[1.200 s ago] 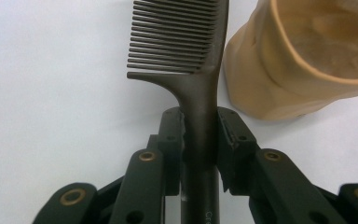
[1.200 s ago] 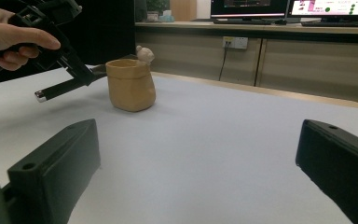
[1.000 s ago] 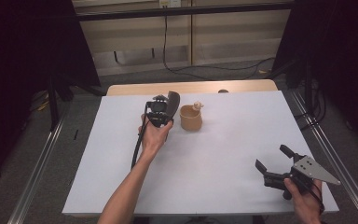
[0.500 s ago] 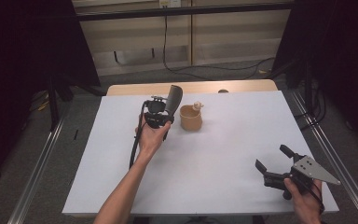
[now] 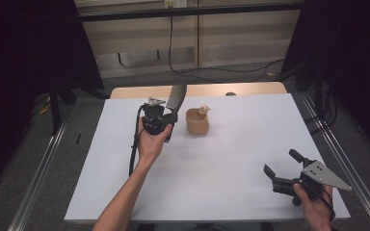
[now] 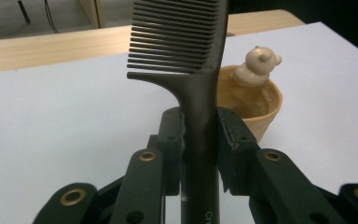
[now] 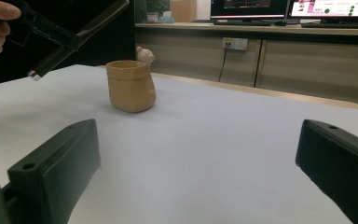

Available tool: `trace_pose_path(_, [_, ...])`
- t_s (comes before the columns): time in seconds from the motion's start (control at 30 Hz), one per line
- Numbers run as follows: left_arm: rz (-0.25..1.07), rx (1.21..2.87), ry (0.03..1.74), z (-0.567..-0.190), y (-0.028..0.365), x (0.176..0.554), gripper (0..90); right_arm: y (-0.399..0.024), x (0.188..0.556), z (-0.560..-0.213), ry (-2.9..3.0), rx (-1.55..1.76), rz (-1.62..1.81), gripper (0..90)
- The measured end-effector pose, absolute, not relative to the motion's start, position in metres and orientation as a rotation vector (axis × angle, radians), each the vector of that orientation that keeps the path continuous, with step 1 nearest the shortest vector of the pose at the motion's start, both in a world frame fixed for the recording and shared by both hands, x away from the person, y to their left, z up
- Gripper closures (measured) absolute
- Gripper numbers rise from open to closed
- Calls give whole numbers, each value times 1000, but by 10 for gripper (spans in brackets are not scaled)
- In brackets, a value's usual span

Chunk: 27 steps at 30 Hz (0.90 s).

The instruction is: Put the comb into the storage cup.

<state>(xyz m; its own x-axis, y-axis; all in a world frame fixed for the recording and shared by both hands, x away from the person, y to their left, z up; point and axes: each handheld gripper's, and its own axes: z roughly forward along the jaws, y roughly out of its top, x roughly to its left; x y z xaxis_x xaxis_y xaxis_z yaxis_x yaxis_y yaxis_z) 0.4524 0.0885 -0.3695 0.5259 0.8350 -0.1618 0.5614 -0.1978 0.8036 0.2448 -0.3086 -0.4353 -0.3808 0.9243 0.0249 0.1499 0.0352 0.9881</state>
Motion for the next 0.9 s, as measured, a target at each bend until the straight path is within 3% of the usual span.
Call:
trace_pose_path(0.37, [465,1794,961,-364,94,443,730,-309,245,-435,1616,1111,1413,0])
trace_pose_path(0.9, [531,1714,878,-365,96,443,729,-309,244,-435,1615,1109,1415,0])
